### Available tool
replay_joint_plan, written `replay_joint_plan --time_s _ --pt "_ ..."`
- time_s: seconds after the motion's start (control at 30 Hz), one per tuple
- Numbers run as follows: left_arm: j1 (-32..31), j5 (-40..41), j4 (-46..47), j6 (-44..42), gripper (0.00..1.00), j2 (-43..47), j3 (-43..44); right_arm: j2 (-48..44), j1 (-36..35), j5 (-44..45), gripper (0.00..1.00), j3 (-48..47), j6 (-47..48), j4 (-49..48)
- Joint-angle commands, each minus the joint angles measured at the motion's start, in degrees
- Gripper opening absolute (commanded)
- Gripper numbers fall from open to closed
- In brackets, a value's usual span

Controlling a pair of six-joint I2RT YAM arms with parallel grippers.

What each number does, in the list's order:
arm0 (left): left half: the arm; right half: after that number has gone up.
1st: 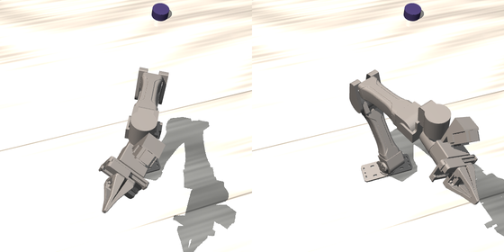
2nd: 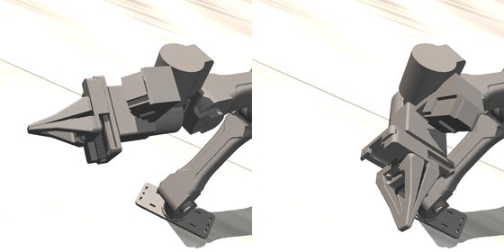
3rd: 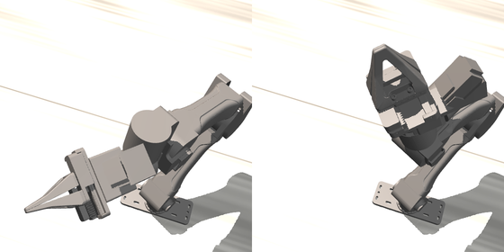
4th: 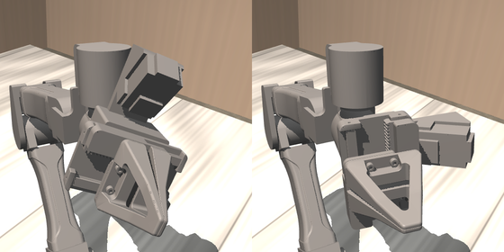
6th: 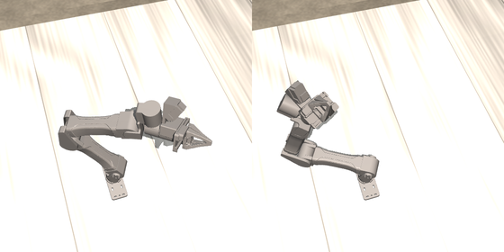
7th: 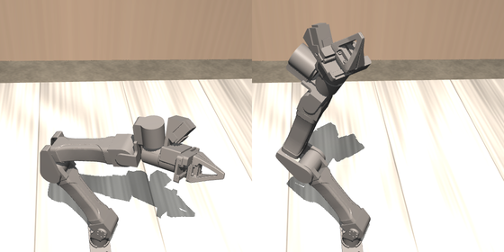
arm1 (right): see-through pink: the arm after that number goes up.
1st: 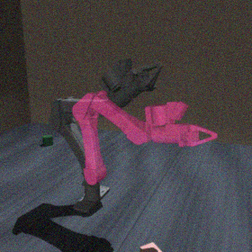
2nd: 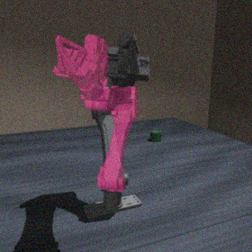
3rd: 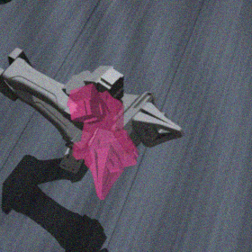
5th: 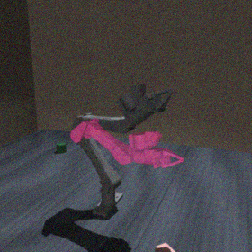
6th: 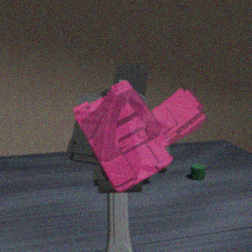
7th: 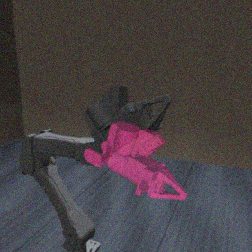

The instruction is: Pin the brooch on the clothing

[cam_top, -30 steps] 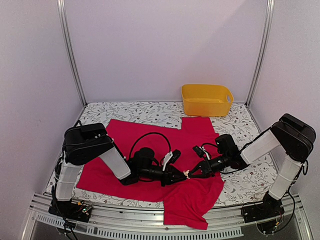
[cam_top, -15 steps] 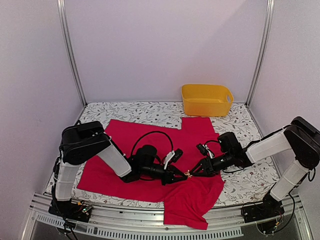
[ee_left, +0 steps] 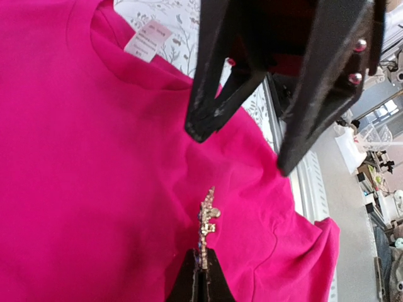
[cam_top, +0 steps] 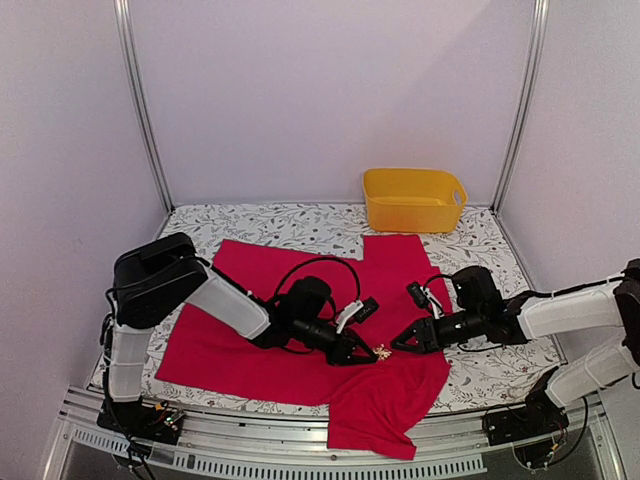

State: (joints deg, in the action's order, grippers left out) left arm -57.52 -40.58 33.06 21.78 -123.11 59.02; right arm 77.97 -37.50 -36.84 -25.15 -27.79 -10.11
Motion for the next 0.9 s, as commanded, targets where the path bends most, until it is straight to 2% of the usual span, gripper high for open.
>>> replay_joint_plan --time_s 0.0,0.13,0.27,0.4,0.57,0.67,0.77,0.87 --pt "1.17 -4.93 -9.16 -3.00 0.00 2.56 1.22 -6.40 -4.32 5.70 0.42 3.71 0.90 -5.11" --pt "1.53 -5.59 -18.19 -6.50 0.00 3.69 4.50 -9.97 -4.60 6.63 0.42 10.27 3.80 -17.24" --pt "1.81 -6.51 -21.99 -8.20 0.00 5.73 5.05 -10.83 -5.62 8.69 0.42 14.98 6.84 -29.12" --pt "2.35 -8.24 -23.97 -8.13 0.00 7.01 5.73 -8.43 -10.08 11.61 0.44 14.91 13.29 -32.87" --pt "2.91 -10.08 -27.35 -9.35 0.00 6.72 7.52 -3.76 -12.31 14.11 0.45 14.76 19.41 -36.11" --pt "3.82 -10.89 -29.33 -10.46 0.00 6.98 7.98 -3.52 -14.37 17.46 0.46 16.83 26.38 -38.67" --pt "4.45 -11.42 -30.92 -11.46 0.00 7.41 8.36 -3.60 -15.41 17.14 0.48 20.34 34.79 -44.48" --pt "4.46 -11.96 -31.54 -11.65 0.00 7.44 8.73 -3.17 -16.08 17.82 0.51 20.67 38.98 -44.95"
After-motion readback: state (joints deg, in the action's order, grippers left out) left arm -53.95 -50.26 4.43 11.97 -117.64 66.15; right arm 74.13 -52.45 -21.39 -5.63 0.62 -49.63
